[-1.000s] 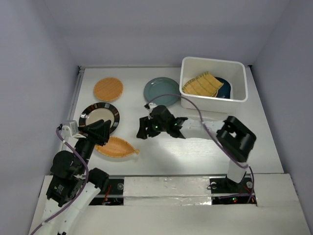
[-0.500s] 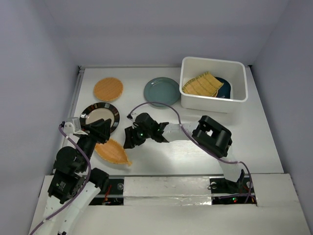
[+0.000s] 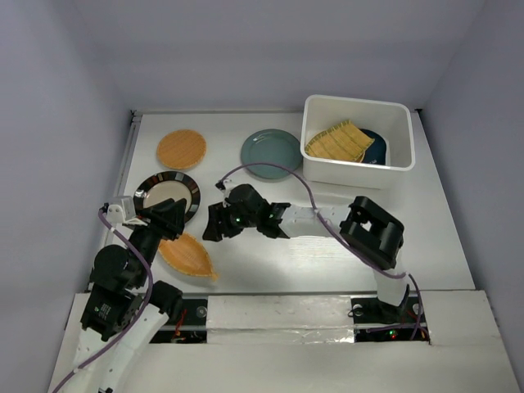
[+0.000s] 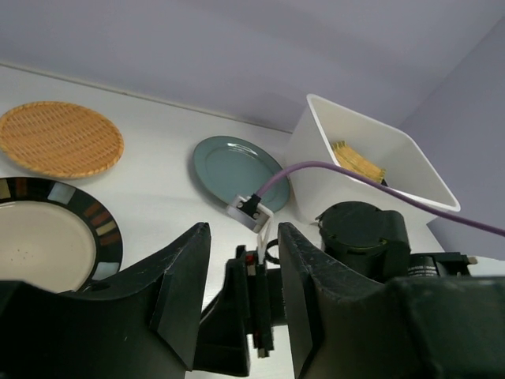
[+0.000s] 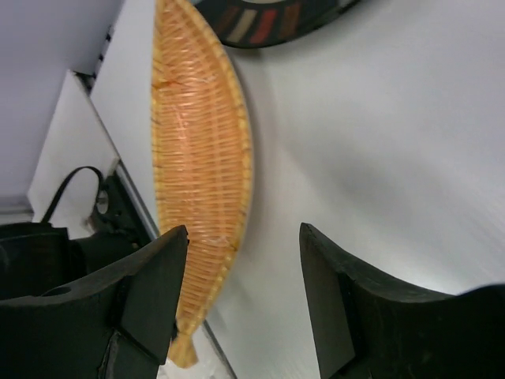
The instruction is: Place the plates into the plastic bin on the countertop
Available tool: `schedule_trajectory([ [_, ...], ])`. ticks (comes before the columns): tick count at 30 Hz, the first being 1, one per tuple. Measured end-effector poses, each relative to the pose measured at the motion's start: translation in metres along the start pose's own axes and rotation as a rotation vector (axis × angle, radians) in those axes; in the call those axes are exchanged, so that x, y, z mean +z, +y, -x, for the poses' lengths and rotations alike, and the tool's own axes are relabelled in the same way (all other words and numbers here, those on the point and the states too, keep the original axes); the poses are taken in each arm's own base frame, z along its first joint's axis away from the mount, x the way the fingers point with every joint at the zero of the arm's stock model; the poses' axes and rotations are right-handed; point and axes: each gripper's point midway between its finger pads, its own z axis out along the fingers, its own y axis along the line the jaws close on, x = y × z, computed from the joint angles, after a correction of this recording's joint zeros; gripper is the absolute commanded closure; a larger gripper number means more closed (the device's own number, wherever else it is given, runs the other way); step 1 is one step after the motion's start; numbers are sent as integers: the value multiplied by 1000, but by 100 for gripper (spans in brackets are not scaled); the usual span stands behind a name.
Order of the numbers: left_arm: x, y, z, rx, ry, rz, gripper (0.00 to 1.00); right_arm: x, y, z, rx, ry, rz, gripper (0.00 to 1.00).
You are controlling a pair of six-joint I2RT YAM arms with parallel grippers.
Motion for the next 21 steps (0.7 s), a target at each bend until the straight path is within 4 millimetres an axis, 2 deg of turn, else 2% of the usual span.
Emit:
schedule_trajectory([
  [3, 0, -1, 0, 0, 2, -4, 64, 15, 11, -4, 9, 8, 25, 37],
  [6, 0, 0, 0, 1, 1, -2, 64, 39, 15, -33, 15, 70, 32, 40],
  [8, 0, 0, 0, 1, 0, -1, 64, 50, 11, -57, 21, 122, 22, 46],
  [9, 0, 0, 0, 1, 0, 0, 64, 53, 13, -62, 26, 129, 31, 48],
  [11, 0, 0, 0, 1, 0, -1, 64, 53, 19, -69, 19, 144, 38, 76],
  [13, 0, 0, 0, 1, 1, -4, 64, 52, 18, -71, 33, 146, 23, 96],
  [14, 0, -1, 0, 1, 1, -4, 64, 50, 15, -71, 20, 145, 18, 99],
  [18, 0, -1, 0, 1, 3, -8, 64, 25, 8, -80, 33, 170, -12, 100],
  [21, 0, -2, -1, 1, 5, -13, 64, -10, 6, -79, 14, 171, -52, 100],
])
